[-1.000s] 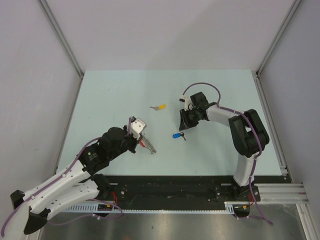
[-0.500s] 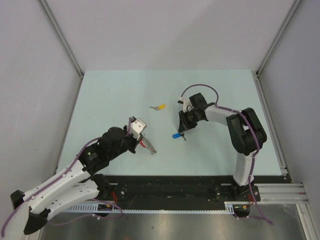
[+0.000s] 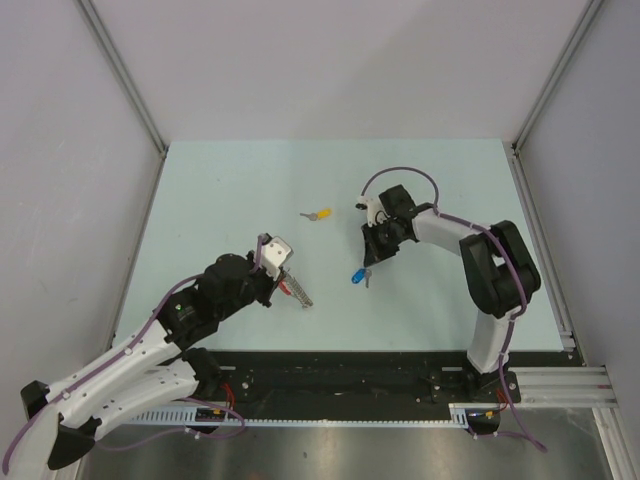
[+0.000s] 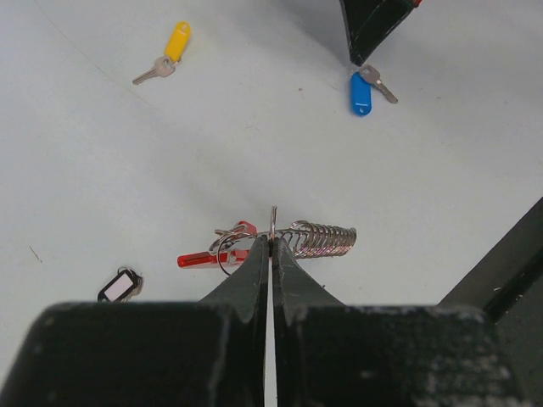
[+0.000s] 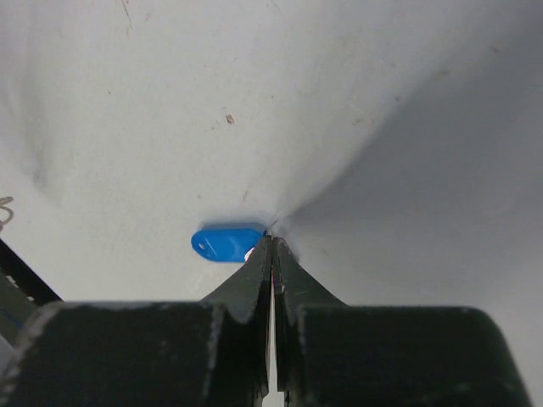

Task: Put the keys on the keyring

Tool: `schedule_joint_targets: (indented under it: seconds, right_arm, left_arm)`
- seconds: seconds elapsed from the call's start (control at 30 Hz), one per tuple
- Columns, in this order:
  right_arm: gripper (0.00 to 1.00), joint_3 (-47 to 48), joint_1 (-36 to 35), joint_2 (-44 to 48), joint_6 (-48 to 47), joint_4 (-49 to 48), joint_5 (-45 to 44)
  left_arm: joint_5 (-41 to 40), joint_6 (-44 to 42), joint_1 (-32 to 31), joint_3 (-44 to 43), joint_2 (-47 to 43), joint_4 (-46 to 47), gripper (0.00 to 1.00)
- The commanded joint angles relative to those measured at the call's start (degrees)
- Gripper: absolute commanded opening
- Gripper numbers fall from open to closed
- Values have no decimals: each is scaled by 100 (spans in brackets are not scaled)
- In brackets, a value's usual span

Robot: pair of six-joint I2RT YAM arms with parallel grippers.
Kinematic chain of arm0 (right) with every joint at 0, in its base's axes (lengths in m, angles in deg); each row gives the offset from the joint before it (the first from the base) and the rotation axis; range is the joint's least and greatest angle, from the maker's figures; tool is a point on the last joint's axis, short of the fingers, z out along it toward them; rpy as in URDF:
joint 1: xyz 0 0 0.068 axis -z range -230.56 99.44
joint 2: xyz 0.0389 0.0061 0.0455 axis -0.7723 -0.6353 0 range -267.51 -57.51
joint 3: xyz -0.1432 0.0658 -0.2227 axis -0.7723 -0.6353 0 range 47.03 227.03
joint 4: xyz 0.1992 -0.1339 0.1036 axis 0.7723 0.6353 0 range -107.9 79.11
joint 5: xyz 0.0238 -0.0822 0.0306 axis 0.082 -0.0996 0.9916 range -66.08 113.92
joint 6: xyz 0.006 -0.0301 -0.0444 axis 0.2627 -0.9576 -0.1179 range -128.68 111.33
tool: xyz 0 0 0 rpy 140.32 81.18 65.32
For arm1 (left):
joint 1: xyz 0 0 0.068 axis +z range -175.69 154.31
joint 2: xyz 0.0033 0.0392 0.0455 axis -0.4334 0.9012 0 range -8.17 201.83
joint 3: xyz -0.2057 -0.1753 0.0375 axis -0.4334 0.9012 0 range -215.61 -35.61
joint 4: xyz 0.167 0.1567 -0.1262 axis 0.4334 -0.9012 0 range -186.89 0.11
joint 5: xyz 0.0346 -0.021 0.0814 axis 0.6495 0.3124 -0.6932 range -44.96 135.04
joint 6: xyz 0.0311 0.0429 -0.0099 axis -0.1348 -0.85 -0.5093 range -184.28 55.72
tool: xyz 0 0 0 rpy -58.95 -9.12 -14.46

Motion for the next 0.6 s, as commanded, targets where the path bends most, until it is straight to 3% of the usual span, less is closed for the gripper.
schedule_joint_targets:
  seconds: [0.0, 0.23, 0.4, 0.57]
  right_arm:
    - [0, 235, -37, 776, -375, 811, -726]
    - [0, 270, 7, 1277, -367, 1718, -2641]
    - [0, 270, 340, 1479, -69, 1842, -2600]
    - [0, 192, 473, 1383, 459, 1965, -1994]
  left_arm:
    - [94, -75, 46, -81, -127, 149, 0]
    - [164, -67, 81, -98, -179, 158, 0]
    - [191, -49, 81, -98, -250, 158, 0]
    - [147, -22, 90, -89, -346, 140, 0]
